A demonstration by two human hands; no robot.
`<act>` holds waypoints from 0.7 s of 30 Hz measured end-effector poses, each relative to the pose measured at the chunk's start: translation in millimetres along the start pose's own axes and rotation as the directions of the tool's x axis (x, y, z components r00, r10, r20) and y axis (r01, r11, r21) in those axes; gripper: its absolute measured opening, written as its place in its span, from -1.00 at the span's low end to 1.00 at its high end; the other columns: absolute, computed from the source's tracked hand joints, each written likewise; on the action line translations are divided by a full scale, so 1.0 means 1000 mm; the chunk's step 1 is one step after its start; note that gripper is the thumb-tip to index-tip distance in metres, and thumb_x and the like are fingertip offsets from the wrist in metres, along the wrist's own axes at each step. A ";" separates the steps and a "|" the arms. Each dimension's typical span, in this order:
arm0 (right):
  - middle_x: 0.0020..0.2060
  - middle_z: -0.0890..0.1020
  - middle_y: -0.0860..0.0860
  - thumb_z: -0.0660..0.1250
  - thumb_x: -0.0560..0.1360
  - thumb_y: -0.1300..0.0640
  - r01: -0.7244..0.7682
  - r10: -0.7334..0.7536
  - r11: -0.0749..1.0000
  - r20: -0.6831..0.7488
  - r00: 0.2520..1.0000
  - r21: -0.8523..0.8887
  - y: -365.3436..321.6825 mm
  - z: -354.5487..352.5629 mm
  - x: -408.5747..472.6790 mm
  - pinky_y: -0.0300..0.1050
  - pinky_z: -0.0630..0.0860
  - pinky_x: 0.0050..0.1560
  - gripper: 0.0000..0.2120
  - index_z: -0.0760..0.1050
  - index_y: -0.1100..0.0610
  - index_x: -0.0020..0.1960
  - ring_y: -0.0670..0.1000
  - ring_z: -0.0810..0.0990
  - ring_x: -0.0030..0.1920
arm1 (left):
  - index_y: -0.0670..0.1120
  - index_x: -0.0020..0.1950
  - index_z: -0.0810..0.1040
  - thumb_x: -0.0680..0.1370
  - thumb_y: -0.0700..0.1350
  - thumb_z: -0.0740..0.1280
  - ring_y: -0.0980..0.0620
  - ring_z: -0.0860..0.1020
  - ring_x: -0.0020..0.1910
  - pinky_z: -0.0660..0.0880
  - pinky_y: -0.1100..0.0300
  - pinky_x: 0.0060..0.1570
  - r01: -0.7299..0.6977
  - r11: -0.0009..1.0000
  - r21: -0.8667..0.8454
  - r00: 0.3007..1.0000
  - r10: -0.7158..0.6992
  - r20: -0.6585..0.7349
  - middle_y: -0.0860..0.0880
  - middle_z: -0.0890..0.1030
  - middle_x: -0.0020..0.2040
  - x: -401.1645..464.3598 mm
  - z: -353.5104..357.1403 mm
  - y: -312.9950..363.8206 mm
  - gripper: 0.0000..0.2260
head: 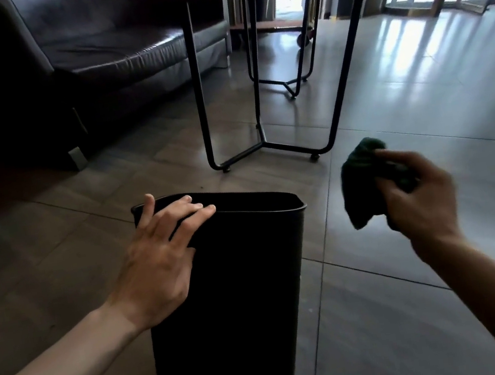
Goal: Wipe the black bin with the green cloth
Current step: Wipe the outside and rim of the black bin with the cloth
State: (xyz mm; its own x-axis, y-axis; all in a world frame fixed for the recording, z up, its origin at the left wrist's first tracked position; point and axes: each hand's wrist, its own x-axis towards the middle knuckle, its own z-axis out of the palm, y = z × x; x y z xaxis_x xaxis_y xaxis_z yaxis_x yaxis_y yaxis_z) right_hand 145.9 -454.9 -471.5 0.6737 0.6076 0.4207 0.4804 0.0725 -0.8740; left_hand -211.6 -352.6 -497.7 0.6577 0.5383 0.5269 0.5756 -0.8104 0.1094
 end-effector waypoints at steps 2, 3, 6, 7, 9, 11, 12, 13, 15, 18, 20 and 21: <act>0.03 0.75 0.09 0.41 0.47 0.41 0.061 -0.036 0.982 0.140 0.990 -0.180 0.009 0.014 -0.003 0.14 0.67 0.17 -0.50 0.66 -0.15 0.17 0.14 0.72 0.03 | -0.04 0.52 0.42 0.54 -0.15 0.25 -0.06 0.46 0.49 0.01 -0.31 0.62 0.027 0.999 -0.037 0.999 -0.028 -0.016 -0.04 0.49 0.39 0.002 0.000 0.001 -0.49; 0.04 0.74 0.06 0.39 0.45 0.44 0.106 -0.052 0.966 0.224 0.973 -0.234 0.013 0.021 -0.007 0.15 0.67 0.20 -0.47 0.67 -0.13 0.19 0.12 0.71 0.07 | -0.03 0.51 0.43 0.55 -0.10 0.26 -0.05 0.48 0.47 0.00 -0.30 0.62 0.032 0.998 -0.047 0.999 -0.033 -0.024 -0.03 0.49 0.38 0.003 0.001 0.002 -0.51; 0.06 0.67 -0.04 0.38 0.46 0.48 0.237 -0.127 0.946 0.417 0.900 -0.222 0.022 0.042 -0.019 -0.03 0.65 0.18 -0.42 0.67 -0.09 0.26 0.04 0.65 0.09 | -0.01 0.44 0.44 0.56 0.03 0.31 -0.02 0.51 0.44 -0.02 -0.25 0.64 0.041 0.996 -0.079 0.998 -0.045 -0.044 0.00 0.50 0.34 0.008 0.002 0.004 -0.55; 0.08 0.65 -0.07 0.38 0.47 0.48 0.266 -0.154 0.943 0.444 0.883 -0.202 0.024 0.046 -0.021 -0.19 0.62 0.16 -0.43 0.66 -0.08 0.28 0.01 0.64 0.09 | -0.01 0.42 0.45 0.55 0.07 0.32 -0.01 0.50 0.44 -0.04 -0.23 0.65 0.053 0.994 -0.100 0.997 -0.059 -0.052 0.02 0.49 0.32 0.009 0.003 0.004 -0.56; 0.12 0.65 -0.08 0.41 0.49 0.47 0.302 -0.197 0.940 0.471 0.860 -0.157 0.027 0.049 -0.021 -0.47 0.51 0.12 -0.44 0.65 -0.06 0.32 -0.03 0.62 0.13 | -0.03 0.39 0.45 0.54 0.14 0.34 0.00 0.48 0.44 -0.05 -0.26 0.65 0.085 0.986 -0.142 0.993 -0.096 -0.069 0.01 0.50 0.31 0.009 0.003 0.001 -0.53; 0.19 0.64 -0.06 0.45 0.48 0.45 0.357 -0.247 0.926 0.514 0.821 -0.125 0.029 0.049 -0.022 -0.38 0.53 0.22 -0.44 0.64 -0.06 0.34 -0.04 0.61 0.19 | -0.09 0.38 0.46 0.52 0.16 0.35 -0.04 0.48 0.44 -0.04 -0.32 0.62 0.101 0.984 -0.146 0.990 -0.114 -0.085 -0.04 0.52 0.30 0.006 0.002 -0.005 -0.49; 0.22 0.63 -0.04 0.46 0.49 0.42 0.382 -0.265 0.917 0.538 0.801 -0.117 0.029 0.050 -0.023 -0.21 0.56 0.28 -0.44 0.63 -0.06 0.35 -0.02 0.60 0.22 | -0.12 0.38 0.46 0.51 0.17 0.36 -0.07 0.48 0.45 -0.04 -0.35 0.61 0.102 0.985 -0.139 0.989 -0.115 -0.089 -0.07 0.53 0.29 0.005 0.002 -0.008 -0.47; 0.23 0.62 -0.03 0.47 0.50 0.39 0.401 -0.278 0.909 0.557 0.782 -0.110 0.028 0.051 -0.024 -0.05 0.58 0.30 -0.46 0.62 -0.06 0.37 0.01 0.59 0.24 | -0.14 0.37 0.46 0.51 0.17 0.36 -0.10 0.48 0.45 -0.03 -0.37 0.60 0.105 0.986 -0.132 0.989 -0.117 -0.092 -0.10 0.54 0.29 0.003 0.001 -0.011 -0.45; 0.22 0.59 0.00 0.49 0.52 0.31 0.422 -0.295 0.901 0.576 0.763 -0.098 0.024 0.055 -0.025 0.11 0.59 0.29 -0.52 0.62 -0.06 0.36 0.06 0.58 0.25 | -0.18 0.36 0.45 0.51 0.22 0.34 -0.15 0.47 0.45 -0.03 -0.39 0.59 0.104 0.987 -0.125 0.989 -0.116 -0.093 -0.10 0.54 0.30 -0.001 -0.001 -0.016 -0.41; 0.25 0.58 -0.03 0.50 0.54 0.18 0.457 -0.336 0.886 0.576 0.745 -0.074 0.014 0.061 -0.028 0.12 0.58 0.26 -0.61 0.63 -0.07 0.34 0.06 0.56 0.26 | -0.23 0.32 0.45 0.57 0.34 0.23 -0.18 0.45 0.47 -0.04 -0.42 0.57 0.111 0.986 -0.127 0.987 -0.124 -0.106 -0.09 0.51 0.34 -0.006 -0.004 -0.023 -0.34; 0.31 0.59 -0.05 0.47 0.55 0.07 0.510 -0.379 0.856 0.572 0.727 -0.081 0.006 0.064 -0.030 0.08 0.57 0.27 -0.67 0.63 -0.07 0.31 0.07 0.56 0.28 | -0.24 0.30 0.44 0.57 0.38 0.19 -0.22 0.43 0.49 -0.04 -0.44 0.56 0.126 0.984 -0.128 0.983 -0.141 -0.118 -0.15 0.47 0.41 -0.007 -0.007 -0.024 -0.31; 0.33 0.60 -0.05 0.45 0.56 0.02 0.533 -0.394 0.841 0.572 0.720 -0.091 0.001 0.065 -0.032 0.05 0.57 0.27 -0.69 0.64 -0.07 0.30 0.08 0.57 0.27 | -0.24 0.31 0.43 0.57 0.39 0.18 -0.23 0.41 0.51 -0.03 -0.45 0.56 0.121 0.985 -0.120 0.983 -0.136 -0.123 -0.17 0.44 0.45 -0.008 -0.009 -0.022 -0.30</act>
State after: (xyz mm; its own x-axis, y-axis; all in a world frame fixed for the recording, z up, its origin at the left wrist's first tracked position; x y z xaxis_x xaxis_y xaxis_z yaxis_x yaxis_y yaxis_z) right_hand 88.4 -423.1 -501.9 -0.0257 0.8606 0.5085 0.8142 0.3132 -0.4888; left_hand -234.5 -340.9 -496.6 0.5086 0.6109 0.6067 0.5887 -0.7610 0.2728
